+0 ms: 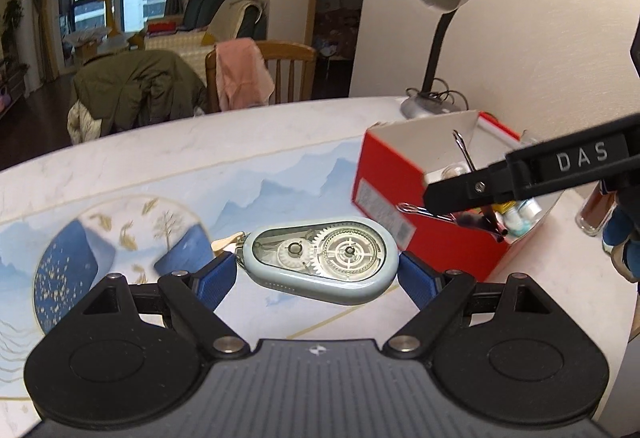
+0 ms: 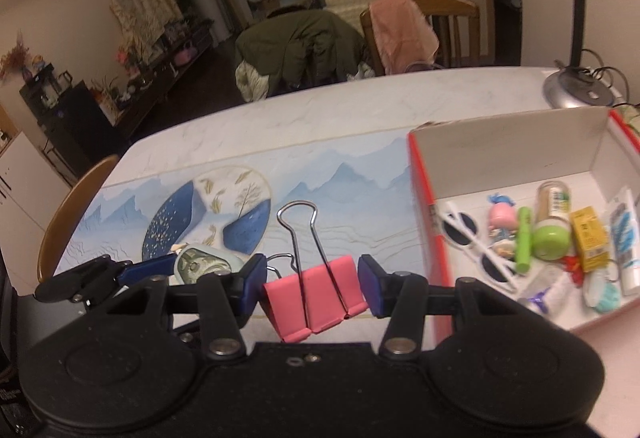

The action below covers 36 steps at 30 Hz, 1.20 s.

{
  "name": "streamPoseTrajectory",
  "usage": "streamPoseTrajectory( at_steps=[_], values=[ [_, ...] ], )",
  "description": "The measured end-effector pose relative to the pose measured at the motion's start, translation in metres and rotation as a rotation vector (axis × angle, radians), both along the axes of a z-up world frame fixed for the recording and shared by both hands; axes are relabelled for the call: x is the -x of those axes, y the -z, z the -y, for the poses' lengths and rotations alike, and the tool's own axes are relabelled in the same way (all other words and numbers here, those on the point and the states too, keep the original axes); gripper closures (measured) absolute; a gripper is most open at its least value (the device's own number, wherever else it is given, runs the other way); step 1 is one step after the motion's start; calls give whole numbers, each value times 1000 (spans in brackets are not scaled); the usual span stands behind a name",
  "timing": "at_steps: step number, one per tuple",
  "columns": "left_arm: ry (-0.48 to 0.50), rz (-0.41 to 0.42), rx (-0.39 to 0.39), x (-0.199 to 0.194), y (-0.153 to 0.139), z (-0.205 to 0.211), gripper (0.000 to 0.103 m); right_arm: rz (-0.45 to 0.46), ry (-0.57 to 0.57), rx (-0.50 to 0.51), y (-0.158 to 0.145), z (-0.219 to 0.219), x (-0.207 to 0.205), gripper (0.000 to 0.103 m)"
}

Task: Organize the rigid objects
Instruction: 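Carry the tape dispenser with the left tool while the right tool carries the binder clip into the box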

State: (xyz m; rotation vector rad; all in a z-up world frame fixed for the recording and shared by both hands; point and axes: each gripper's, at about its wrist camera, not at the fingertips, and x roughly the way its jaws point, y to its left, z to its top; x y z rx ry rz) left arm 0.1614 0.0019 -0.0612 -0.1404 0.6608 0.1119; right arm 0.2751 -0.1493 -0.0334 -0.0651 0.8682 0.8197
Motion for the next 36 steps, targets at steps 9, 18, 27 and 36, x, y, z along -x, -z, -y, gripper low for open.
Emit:
streamPoseTrajectory(
  at_steps=[9,18,27,36],
  values=[
    [36,38,-40,-19,-29,44,15,38,54,-43,-14,61,-13,54],
    [78,27,-65,-56,-34,94,15,60,118,-60,-17,122,-48,54],
    [121,-24,-86,-100,-18,141,15,62,167,-33,-5,163,-86,54],
    [145,-83,-113,-149,0,166,15,54,189,-11,6,180,-125,54]
  ],
)
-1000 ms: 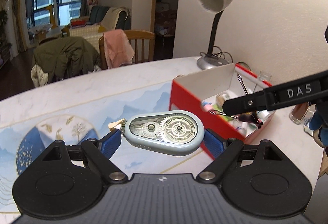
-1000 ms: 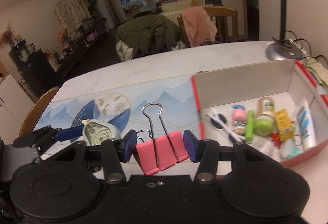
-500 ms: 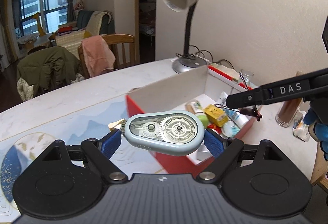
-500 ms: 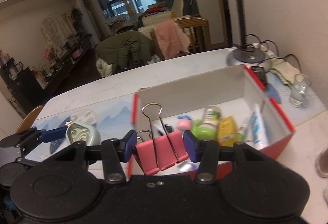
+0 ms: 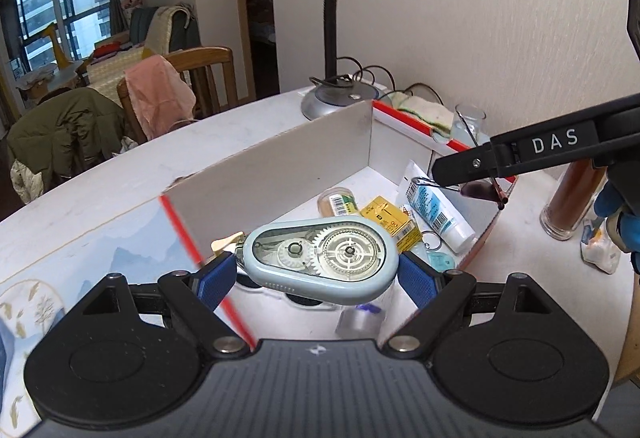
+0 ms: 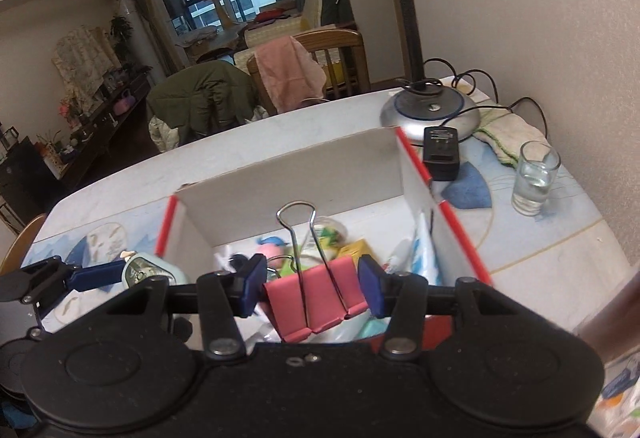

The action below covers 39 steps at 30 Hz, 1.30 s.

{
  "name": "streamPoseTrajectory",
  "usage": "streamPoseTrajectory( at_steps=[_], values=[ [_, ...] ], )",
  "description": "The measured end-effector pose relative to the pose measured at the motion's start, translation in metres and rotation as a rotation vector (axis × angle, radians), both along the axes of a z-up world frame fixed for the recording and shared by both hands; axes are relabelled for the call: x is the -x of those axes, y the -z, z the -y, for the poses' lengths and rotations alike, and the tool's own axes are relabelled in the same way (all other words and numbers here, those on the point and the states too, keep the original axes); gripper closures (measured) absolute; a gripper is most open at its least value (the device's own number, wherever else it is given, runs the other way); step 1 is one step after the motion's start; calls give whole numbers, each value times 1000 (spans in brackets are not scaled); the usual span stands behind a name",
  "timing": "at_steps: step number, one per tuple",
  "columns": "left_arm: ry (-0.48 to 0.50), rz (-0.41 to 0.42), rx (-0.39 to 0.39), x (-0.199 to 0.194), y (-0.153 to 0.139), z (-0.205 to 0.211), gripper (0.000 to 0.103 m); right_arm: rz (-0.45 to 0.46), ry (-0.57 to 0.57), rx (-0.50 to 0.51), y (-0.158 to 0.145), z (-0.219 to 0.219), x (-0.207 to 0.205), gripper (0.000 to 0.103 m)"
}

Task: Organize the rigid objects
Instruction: 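Carry the tape dispenser with the left tool while the right tool carries the binder clip into the box, then release the tape dispenser with the left tool while the right tool releases the binder clip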

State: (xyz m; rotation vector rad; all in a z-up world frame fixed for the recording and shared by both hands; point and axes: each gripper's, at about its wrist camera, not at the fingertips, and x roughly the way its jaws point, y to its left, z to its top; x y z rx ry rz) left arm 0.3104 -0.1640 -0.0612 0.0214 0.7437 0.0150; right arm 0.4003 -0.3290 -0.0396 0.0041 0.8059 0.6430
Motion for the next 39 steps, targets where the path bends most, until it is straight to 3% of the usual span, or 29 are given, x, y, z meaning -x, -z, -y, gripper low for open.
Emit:
streamPoseTrajectory(
  at_steps=[8,20,29,39],
  values=[
    [3,-80,-28,-47,20,9,15,-38,8,38,19,-6,-37,54],
    [-81,-193,-31,-105,44,-5,15,-88,-16,132,51,-35,-75,54],
    [-87,-302,2,-123,58,-9,15,-125,-43,175,66,-42,-78,54],
    [-87,-335,45,-127,60,-15,15,-138,-33,169,66,-41,-78,52]
  ],
)
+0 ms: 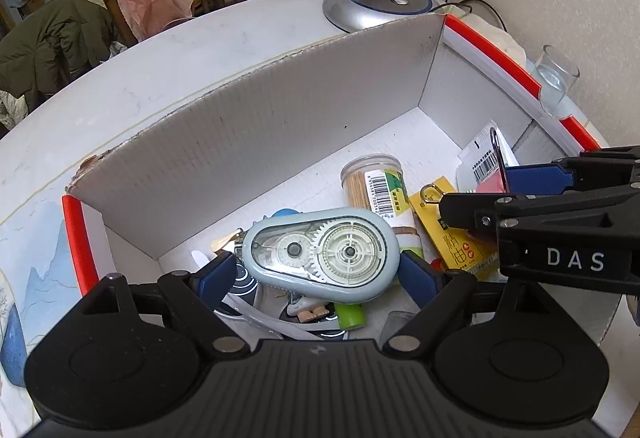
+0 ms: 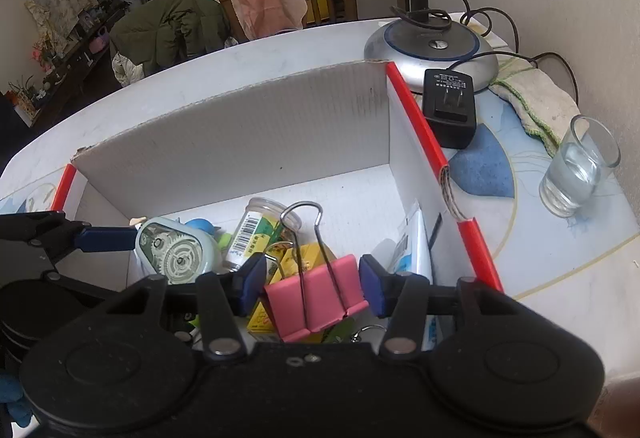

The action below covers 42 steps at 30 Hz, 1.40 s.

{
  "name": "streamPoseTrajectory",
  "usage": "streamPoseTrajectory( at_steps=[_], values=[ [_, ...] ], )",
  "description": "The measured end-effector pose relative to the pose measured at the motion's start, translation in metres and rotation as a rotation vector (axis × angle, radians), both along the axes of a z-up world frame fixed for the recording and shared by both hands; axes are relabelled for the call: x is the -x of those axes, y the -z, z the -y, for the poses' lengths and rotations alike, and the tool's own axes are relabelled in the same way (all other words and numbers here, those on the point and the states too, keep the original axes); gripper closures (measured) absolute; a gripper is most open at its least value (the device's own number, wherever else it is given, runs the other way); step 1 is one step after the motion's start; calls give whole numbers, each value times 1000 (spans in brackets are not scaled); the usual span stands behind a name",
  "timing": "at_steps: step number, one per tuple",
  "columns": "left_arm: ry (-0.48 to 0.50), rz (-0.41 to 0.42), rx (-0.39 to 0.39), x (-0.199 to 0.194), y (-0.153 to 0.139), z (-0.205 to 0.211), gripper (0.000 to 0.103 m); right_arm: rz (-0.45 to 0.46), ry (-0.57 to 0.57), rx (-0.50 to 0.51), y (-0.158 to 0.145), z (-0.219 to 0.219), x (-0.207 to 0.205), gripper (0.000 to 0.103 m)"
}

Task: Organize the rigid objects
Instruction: 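Release the tape dispenser with the left tool while the right tool releases the binder clip, then withdraw both tools from the box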

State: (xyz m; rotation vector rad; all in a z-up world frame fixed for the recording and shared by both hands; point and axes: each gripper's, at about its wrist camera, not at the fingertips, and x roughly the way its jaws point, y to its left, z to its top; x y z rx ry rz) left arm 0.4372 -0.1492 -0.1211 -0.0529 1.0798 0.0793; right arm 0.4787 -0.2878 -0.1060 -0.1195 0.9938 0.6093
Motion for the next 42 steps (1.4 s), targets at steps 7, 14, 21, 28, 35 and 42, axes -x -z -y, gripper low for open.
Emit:
streamPoseTrajectory(
  at_steps=[7,14,21,28,35,42],
  values=[
    [7,21,-6,6,-5,3,15,6,7,-23,-7,6,8,41],
    [4,72,13,23,-18,4,15,23,37,-61,-18,19,19,34],
    [-3,136,31,50,-38,0,15,59,56,-96,-37,26,39,34],
    [-3,223,65,86,-66,-7,15,122,46,-126,-61,25,73,33],
    [8,300,59,123,-92,-14,15,192,55,-161,-84,27,111,28],
    [26,345,64,155,-107,-21,15,222,83,-201,-96,33,141,23]
  ],
)
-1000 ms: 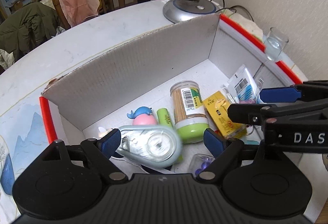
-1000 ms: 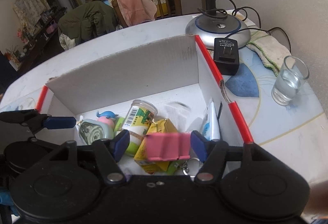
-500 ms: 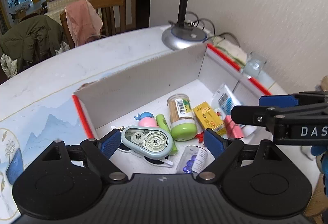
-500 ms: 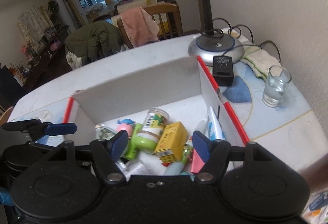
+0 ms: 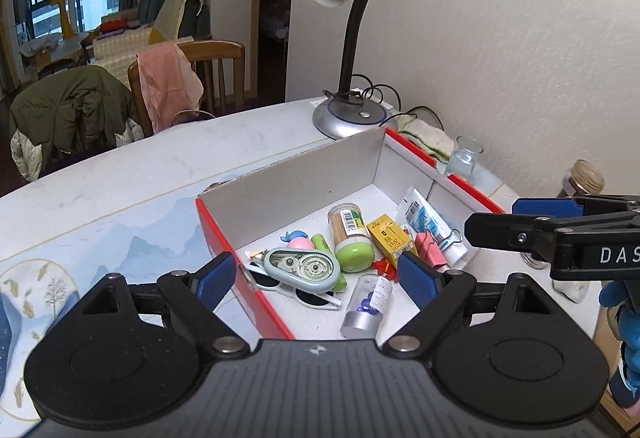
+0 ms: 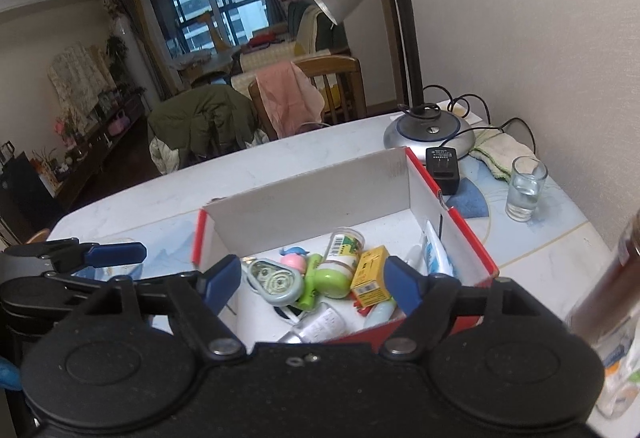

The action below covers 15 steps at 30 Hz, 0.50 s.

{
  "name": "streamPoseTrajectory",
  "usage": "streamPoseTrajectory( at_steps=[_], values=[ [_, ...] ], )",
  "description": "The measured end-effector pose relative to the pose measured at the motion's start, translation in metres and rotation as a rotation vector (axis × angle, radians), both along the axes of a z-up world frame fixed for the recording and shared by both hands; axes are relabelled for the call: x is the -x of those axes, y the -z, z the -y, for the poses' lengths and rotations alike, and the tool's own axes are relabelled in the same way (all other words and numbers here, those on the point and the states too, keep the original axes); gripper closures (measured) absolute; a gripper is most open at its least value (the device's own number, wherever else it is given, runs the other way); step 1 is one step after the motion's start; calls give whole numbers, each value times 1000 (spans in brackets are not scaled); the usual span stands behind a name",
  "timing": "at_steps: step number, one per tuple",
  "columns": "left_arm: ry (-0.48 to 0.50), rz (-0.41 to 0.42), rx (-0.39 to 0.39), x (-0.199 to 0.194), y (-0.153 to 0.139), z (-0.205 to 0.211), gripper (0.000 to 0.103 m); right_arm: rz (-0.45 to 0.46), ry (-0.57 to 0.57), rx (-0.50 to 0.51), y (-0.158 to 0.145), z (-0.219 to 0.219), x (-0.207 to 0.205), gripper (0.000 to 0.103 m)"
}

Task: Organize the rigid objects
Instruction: 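Withdraw both tools from the box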

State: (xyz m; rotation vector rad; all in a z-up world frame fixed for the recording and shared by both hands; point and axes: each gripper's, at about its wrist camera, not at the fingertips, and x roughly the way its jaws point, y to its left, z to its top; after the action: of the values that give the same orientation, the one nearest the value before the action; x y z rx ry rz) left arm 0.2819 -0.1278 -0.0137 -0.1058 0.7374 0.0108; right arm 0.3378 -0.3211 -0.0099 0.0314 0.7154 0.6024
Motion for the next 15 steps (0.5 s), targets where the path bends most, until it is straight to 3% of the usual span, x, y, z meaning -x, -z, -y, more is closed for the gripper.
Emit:
streamPoseTrajectory(
  at_steps=[8,11,15],
  values=[
    [12,22,9,28,-6,-6,13,17,20,-26,0,2,26,17],
    [12,26,31,36,-5,-12,2,31,22,-34,1,2,34,13],
    [-1,36,57,48,-3,-19,2,66,19,-50,-1,2,45,5]
  ],
)
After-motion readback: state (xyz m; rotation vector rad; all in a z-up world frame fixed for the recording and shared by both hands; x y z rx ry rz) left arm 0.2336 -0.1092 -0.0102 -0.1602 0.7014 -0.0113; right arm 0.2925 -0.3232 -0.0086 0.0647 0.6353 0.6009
